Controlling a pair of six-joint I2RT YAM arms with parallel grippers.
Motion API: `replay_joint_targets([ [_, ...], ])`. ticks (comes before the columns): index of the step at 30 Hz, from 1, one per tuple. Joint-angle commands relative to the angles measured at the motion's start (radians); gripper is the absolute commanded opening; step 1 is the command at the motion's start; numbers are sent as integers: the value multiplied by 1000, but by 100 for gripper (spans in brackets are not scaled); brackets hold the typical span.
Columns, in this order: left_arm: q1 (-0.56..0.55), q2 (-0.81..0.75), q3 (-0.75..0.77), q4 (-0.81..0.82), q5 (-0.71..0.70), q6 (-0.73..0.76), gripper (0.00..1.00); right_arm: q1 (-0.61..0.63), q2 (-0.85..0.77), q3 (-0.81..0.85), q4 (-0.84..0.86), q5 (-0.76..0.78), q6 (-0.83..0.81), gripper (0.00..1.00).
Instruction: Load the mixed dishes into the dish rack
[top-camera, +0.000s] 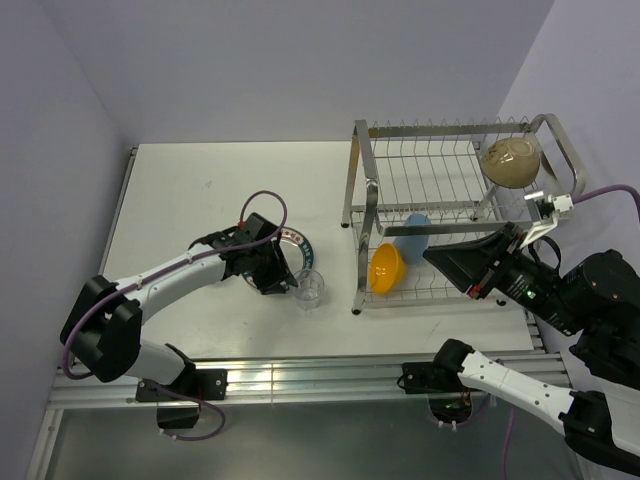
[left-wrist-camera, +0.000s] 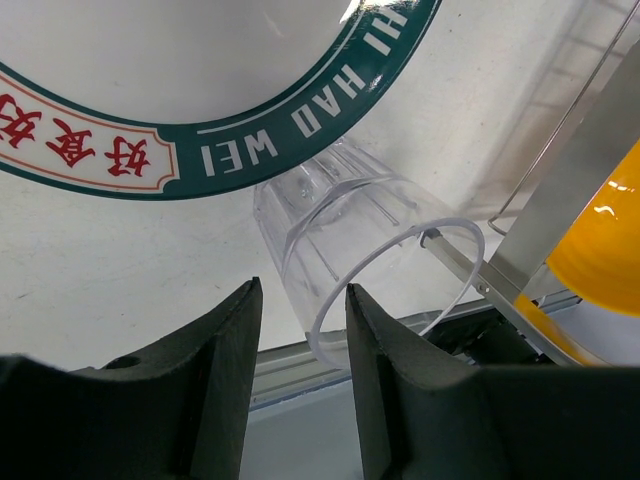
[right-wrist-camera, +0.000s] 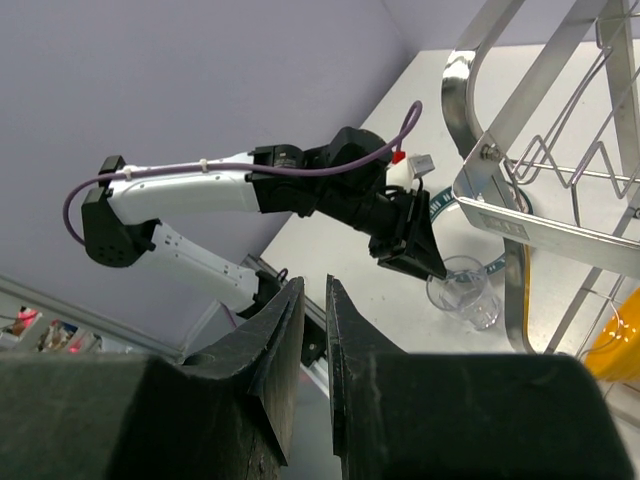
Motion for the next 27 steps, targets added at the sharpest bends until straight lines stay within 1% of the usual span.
replay_joint_targets([
  [1,-5,-16,-14,34,-2,-15,45,-3,45,50,-6,-40,-30,22],
  [2,-5,-35,-14,43,-2,-13,46,-2,89,98,-21,-49,-51,22],
  [5,-1,-78,-1,28,-23,-4,53,-2,173,190,-60,-84,-91,23],
  [6,5,-88,10,21,-39,0,60,-2,190,208,-63,-99,-101,23],
  [9,26,-123,41,10,-42,22,68,-2,241,234,-57,-125,-119,24],
  [11,35,-149,64,2,-48,36,70,0,269,225,-37,-167,-118,23],
  [13,57,-163,91,-22,-62,54,71,8,289,220,-23,-202,-113,23],
  [16,90,-189,119,-62,-71,72,71,49,347,232,-35,-189,-122,22],
  [19,135,-230,143,-100,-88,83,71,178,465,295,-89,-66,-148,22],
  [20,149,-235,154,-117,-100,86,71,249,494,333,-103,-11,-160,22],
  [21,178,-238,183,-134,-108,92,71,279,519,347,-114,9,-162,21],
  [23,210,-234,222,-200,-132,109,70,319,581,353,-124,34,-164,20],
  [24,244,-227,245,-226,-154,114,69,343,598,347,-126,39,-162,20],
  [26,282,-208,307,-309,-200,119,68,357,635,309,-123,37,-159,19],
  [27,322,-200,326,-332,-227,120,68,363,643,291,-120,29,-159,18],
])
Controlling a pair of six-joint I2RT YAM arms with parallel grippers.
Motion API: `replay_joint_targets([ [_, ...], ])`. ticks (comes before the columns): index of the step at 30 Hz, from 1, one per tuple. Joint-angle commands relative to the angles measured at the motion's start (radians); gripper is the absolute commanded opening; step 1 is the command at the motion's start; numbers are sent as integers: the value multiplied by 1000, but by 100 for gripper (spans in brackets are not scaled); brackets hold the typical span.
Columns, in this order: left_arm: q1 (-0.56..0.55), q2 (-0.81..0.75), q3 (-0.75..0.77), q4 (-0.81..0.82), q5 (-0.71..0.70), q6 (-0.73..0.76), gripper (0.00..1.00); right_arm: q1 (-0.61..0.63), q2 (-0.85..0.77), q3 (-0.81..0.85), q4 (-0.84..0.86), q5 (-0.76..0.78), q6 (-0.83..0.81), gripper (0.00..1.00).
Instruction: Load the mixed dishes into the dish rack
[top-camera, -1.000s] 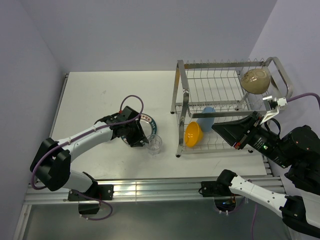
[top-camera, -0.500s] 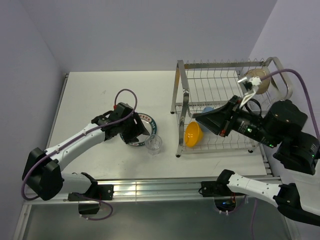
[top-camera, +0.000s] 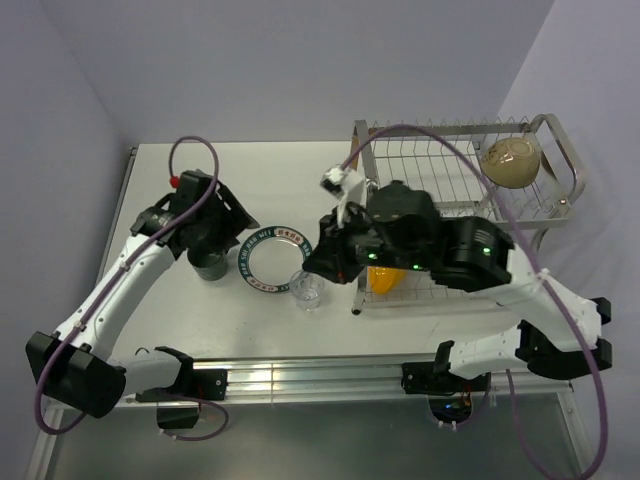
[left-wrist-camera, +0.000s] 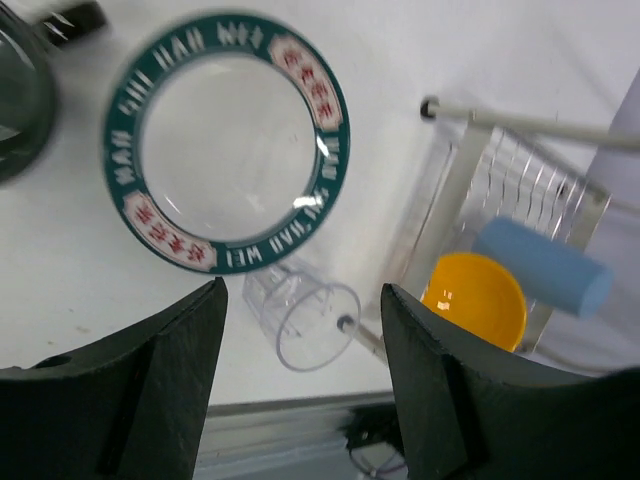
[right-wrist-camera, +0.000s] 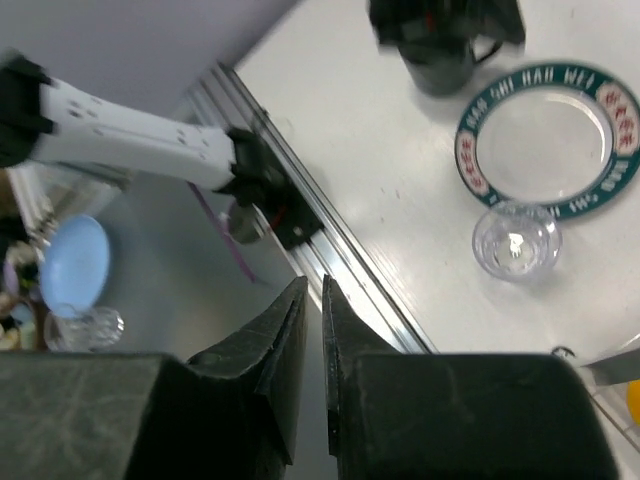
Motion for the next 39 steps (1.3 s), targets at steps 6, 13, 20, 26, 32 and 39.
replay_joint_targets([
  [6,203,3,101,-170,-80,44,67,46,66,-193,-7,69,-20,14],
  [13,235,-42,9,-119,4,5,65,90,117,-373,102,57,-29,17],
  [20,235,-81,-48,-104,65,-7,63,92,207,-439,170,66,-84,26],
  [26,235,-128,-69,-111,84,-6,62,84,295,-452,208,129,-152,38],
  [32,235,-177,-92,-117,110,-4,61,46,384,-445,219,163,-189,46],
  [39,235,-209,-111,-119,136,1,61,18,459,-425,228,219,-230,47],
])
